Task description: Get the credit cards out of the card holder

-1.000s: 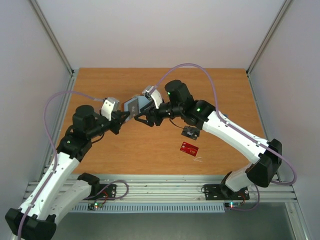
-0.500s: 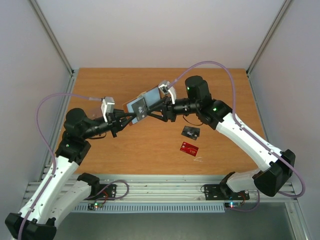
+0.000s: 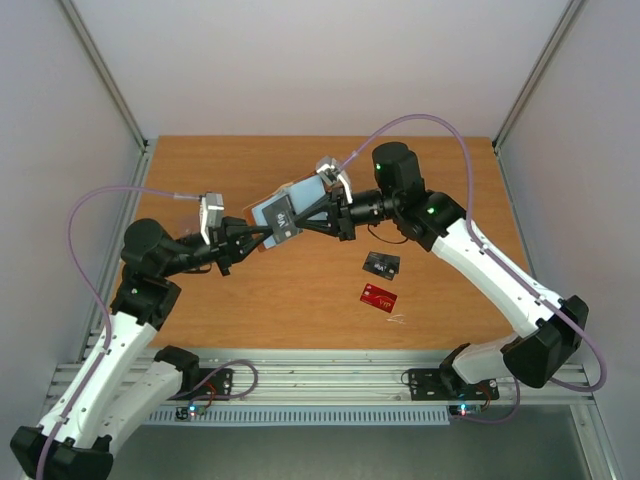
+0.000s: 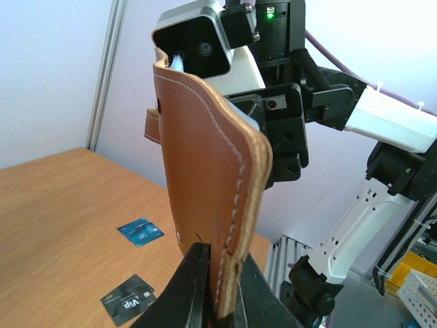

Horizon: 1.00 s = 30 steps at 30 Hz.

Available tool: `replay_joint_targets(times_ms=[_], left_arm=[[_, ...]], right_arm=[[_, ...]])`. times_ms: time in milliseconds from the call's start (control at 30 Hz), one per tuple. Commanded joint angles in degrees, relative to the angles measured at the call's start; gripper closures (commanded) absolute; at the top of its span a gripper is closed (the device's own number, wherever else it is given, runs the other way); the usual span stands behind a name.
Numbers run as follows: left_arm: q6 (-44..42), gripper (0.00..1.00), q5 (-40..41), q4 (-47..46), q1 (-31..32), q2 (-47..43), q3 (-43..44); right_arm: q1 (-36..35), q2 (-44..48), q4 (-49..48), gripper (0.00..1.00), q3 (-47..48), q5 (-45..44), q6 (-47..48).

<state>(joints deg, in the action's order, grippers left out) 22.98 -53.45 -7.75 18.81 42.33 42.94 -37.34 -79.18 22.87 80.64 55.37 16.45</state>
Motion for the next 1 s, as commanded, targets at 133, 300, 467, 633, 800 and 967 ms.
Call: replay_joint_targets(times_ms=[133, 300, 467, 633, 800, 967], left_arm=[[0.2, 0.99, -1.5, -4.3, 0.1, -0.4, -0.5], [-0.1, 0.89, -1.2, -4.0, 0.1, -0.3, -0.6], [-0.1, 0.88, -1.1, -4.0, 0.1, -0.3, -0.7], [0.0, 0.87, -1.1, -4.0, 0.1, -0.2, -0.8], [-0.1, 0.96, -1.0, -3.8, 0.1, 0.1, -0.7], [-0.7, 1.0, 0.7, -1.8, 0.1, 0.0, -0.5]], right_arm=[[-0.7, 0.7, -2.2, 0.99, 0.1, 4.2, 0.9], [0.7, 2.0, 0.9, 0.99, 1.0, 3.6, 2.5], [1.3, 2.5, 5.8, 0.99, 3.1, 2.9, 5.1], [2.2, 3.4, 7.9, 0.99, 3.7, 2.5, 6.1], [3.1, 4.1, 10.2, 0.99, 4.4, 2.1, 7.5], [5.0, 4.5, 15.4, 0.99, 5.8, 1.5, 10.8]])
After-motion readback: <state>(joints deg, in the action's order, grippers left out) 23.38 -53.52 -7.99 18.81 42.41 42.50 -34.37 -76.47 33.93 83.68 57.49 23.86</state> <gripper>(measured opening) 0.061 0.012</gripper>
